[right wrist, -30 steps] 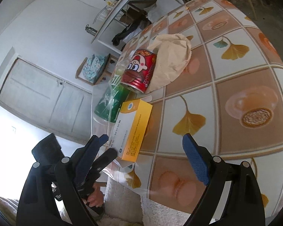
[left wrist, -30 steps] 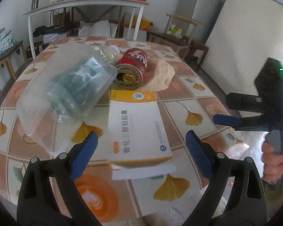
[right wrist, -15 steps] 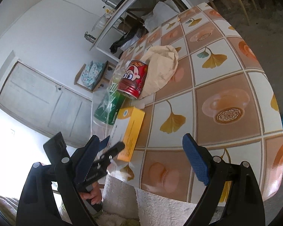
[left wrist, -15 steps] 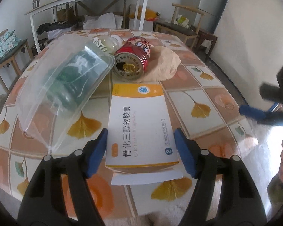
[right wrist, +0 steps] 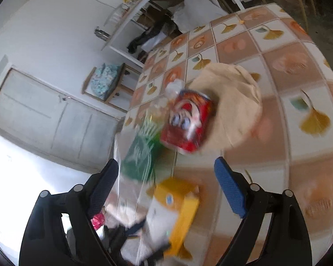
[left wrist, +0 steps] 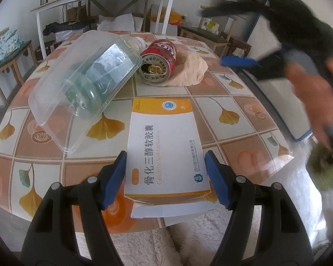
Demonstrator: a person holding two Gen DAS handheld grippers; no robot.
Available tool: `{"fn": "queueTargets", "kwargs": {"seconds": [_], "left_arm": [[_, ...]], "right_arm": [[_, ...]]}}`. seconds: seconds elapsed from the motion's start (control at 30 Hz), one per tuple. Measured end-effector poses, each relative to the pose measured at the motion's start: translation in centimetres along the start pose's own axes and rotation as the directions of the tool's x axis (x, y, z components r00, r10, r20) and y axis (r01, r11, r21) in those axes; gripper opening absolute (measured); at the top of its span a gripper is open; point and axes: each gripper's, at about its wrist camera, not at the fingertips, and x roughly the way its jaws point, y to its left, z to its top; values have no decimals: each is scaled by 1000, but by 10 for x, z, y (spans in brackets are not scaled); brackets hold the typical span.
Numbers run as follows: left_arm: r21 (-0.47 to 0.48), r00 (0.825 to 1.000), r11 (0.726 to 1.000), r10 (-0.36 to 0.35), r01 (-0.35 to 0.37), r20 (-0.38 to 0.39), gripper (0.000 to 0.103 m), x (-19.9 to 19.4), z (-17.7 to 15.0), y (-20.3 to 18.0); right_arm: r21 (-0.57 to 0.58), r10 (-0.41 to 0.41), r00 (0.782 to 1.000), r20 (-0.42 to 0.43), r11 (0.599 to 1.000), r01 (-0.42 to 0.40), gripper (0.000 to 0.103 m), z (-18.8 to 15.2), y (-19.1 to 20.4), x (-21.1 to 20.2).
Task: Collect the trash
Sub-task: 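Grasp the white-orange medicine box with the left tool while the right tool grasps the red can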
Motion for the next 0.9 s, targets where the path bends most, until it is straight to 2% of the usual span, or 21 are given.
{"fn": "queueTargets", "kwargs": {"seconds": [0.1,0.17,0.27,0.43,0.53,0.63,0.77,0.9], "left_arm": [[-8,1000,1000,-12,12,2,67,-1,0,2],[-13,1000,1000,-18,18,5,67,-1,0,1],[-23,1000,999,-30,30,8,67,-2,-1,3],[-29,999,999,-41,41,12,67,-2,-1,5],[-34,999,998,-48,48,14,67,-3,-2,6],[-29,999,998,-48,48,18,67,-3,-3,7],[-27,999,999,-45,45,19,67,-3,-3,5],[-27,999,999,-42,43,18,67,-3,-3,5]], "right_arm": [[19,-60,997,-43,998,61,77,22,7,30],[24,-136,988,-72,990,138,76,35,11,50],[24,-193,976,-98,980,196,76,45,13,68],[48,-241,961,-138,967,249,76,54,9,87],[57,-251,955,-158,963,263,75,55,4,95],[75,-248,954,-168,962,263,70,58,-3,102],[133,-184,968,-171,969,208,67,60,-16,103],[149,-154,977,-150,973,177,67,59,-20,93]]}}
